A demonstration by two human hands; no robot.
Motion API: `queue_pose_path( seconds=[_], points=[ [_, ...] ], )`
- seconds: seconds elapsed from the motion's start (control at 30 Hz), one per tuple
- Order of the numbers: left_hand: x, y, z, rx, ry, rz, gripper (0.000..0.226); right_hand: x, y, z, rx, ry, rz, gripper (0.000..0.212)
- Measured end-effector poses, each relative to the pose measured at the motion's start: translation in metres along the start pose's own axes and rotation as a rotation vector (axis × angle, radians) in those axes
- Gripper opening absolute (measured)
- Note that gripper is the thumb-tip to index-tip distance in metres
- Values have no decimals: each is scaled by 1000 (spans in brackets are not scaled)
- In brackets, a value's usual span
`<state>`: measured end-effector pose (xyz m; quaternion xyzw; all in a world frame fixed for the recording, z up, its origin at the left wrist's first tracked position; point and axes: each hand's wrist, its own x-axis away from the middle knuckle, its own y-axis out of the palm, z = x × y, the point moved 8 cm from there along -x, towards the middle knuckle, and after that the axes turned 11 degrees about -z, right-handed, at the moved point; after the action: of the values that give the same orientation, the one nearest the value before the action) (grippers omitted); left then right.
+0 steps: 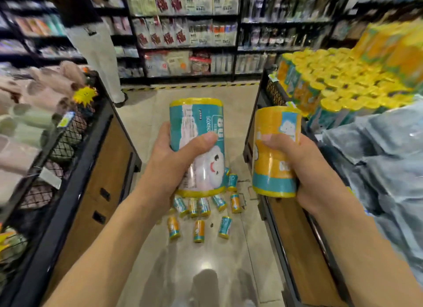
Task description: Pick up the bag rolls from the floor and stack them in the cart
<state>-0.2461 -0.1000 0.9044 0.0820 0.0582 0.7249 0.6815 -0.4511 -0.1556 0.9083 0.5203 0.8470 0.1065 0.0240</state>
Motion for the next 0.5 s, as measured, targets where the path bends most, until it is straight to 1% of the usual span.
queue_pose_path(
  seconds=[0.1,0.27,0.4,0.5],
  points=[
    [-2,14,28,-13,32,-13,72,3,-1,-30,20,-30,9,32],
    [-9,41,49,-23,70,-50,64,15,-20,-56,60,-60,35,33],
    [-17,71,51,5,86,-147,63,38,-40,-66,89,-86,121,37],
    [-24,98,47,10,82,-271,63,67,-55,-71,99,-105,228,37]
  ],
)
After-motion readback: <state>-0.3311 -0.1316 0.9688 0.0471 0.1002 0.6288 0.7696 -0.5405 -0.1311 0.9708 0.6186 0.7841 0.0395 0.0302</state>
